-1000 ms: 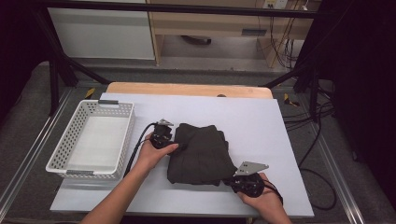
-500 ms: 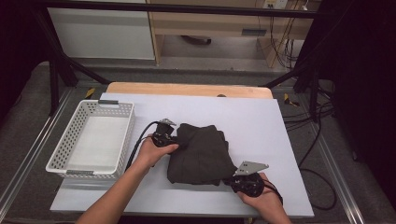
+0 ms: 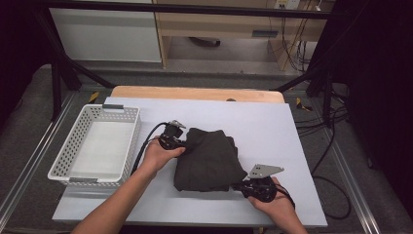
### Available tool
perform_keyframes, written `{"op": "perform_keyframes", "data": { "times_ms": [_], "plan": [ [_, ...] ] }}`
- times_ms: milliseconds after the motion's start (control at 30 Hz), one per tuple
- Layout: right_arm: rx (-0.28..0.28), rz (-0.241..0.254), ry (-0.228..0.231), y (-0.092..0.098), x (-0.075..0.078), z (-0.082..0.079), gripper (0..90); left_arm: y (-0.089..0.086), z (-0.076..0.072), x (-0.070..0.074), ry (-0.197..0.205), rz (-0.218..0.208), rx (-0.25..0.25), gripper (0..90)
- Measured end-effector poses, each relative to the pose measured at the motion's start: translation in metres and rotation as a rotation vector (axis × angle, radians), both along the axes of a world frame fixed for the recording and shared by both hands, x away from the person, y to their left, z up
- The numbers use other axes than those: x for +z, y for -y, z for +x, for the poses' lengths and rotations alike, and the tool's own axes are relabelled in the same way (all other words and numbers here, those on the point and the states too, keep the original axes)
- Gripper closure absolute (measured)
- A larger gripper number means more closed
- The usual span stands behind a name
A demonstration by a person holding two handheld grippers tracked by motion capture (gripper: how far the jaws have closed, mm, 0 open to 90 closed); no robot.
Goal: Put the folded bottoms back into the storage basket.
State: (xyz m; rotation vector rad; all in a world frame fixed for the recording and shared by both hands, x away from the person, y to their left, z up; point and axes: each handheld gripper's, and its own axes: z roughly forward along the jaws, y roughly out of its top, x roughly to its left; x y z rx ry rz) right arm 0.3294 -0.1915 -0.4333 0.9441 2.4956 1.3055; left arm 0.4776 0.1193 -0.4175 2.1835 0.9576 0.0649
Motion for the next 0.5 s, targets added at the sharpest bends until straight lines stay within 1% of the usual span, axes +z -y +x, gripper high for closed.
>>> {"op": "perform_keyframes", "data": {
  "times_ms": [100, 300, 433, 500],
  "plan": [
    [0.011, 0.003, 0.005, -0.002, 0.006, 0.002, 84.2, -0.002, -0.001, 0.005, 0.014, -0.017, 0.011, 71.3],
    [0.036, -0.003, 0.017, -0.007, 0.02, 0.005, 84.2, -0.006, 0.0, 0.019, 0.032, -0.016, 0.009, 71.6],
    [0.043, 0.007, 0.022, -0.007, 0.028, 0.009, 84.3, -0.007, 0.002, 0.03, 0.047, -0.022, 0.013, 71.6],
    [0.041, 0.014, 0.019, -0.007, 0.031, 0.011, 84.2, -0.008, 0.003, 0.036, 0.055, -0.017, 0.01, 71.6]
  ]
}}
